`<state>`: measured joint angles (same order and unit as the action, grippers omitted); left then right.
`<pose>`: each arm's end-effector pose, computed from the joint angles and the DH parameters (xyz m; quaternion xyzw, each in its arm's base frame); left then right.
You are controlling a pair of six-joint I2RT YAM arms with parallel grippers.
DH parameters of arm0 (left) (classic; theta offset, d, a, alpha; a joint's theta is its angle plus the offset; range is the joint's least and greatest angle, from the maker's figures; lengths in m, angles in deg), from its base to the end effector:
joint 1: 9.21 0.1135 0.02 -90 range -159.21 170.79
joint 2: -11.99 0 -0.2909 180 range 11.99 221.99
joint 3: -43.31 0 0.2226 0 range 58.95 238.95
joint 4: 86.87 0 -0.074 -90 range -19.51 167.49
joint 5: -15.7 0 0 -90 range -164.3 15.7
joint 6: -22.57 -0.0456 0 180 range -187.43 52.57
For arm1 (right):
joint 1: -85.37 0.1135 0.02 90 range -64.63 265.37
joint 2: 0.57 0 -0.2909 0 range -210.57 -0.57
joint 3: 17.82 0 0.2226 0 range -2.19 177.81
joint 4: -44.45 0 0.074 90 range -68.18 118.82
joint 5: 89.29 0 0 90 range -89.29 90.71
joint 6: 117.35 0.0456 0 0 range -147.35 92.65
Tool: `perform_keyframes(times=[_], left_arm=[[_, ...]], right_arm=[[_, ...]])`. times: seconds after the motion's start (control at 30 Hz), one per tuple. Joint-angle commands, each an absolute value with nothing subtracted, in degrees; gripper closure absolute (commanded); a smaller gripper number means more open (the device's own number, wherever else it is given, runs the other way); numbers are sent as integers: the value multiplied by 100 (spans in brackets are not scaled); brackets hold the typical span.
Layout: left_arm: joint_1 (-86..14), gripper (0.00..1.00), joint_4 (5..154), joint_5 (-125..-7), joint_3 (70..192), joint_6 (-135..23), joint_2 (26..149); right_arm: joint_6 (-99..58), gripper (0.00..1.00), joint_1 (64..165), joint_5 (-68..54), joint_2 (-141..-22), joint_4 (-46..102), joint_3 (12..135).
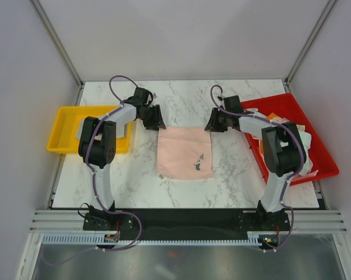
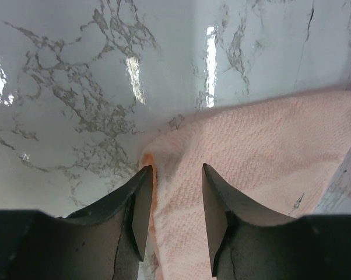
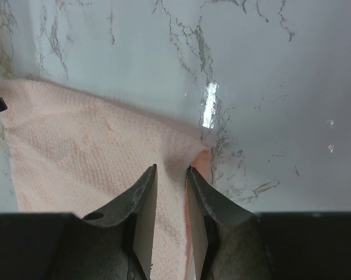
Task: Fold and stack the towels
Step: Fold the towel
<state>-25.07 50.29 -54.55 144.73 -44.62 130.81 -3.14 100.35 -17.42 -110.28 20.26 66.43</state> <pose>0.4101 -0.1325 0.2003 -0.0138 0.9531 -0.2402 0.1838 0.3780 0.1158 0.2022 0.0204 0.9283 0.2535 0.2713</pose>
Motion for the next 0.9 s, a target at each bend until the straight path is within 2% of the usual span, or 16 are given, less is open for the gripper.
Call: perform_keyframes(times=[0.0,0.1,0.23,0.4,0.47,0.5,0.53,0.63,0.67,0.87], left_arm=[[-2494,53,5156,-5285,14412,-4581,12792],[-2494,54,5165,-5303,14385,-4590,12765],[-2494,61,5183,-5303,14447,-4607,12896],[-2494,61,5192,-5242,14657,-4572,13072],[-2494,67,5183,-5180,14719,-4555,13108],[-2486,70,5192,-5162,14719,-4563,13108],[-2494,83,5200,-5136,14710,-4555,13108],[-2486,98,5192,-5092,14710,-4607,13082],[-2494,98,5192,-5066,14719,-4616,13064],[-2486,98,5261,-4863,14614,-4748,12687]], right_arm=[[-248,66,10013,-1766,-11034,2223,6672],[-230,66,10013,-1765,-11034,2249,6655],[-204,66,10004,-1766,-11061,2275,6646],[-230,67,10004,-1757,-11105,2293,6663],[-230,68,10004,-1757,-11113,2293,6672],[-213,69,9996,-1748,-11114,2284,6672],[-212,72,9996,-1731,-11105,2302,6672],[-221,89,9996,-1730,-11149,2302,6716],[-213,100,9987,-1739,-11157,2293,6725],[-326,100,9952,-1564,-10510,2512,6322]])
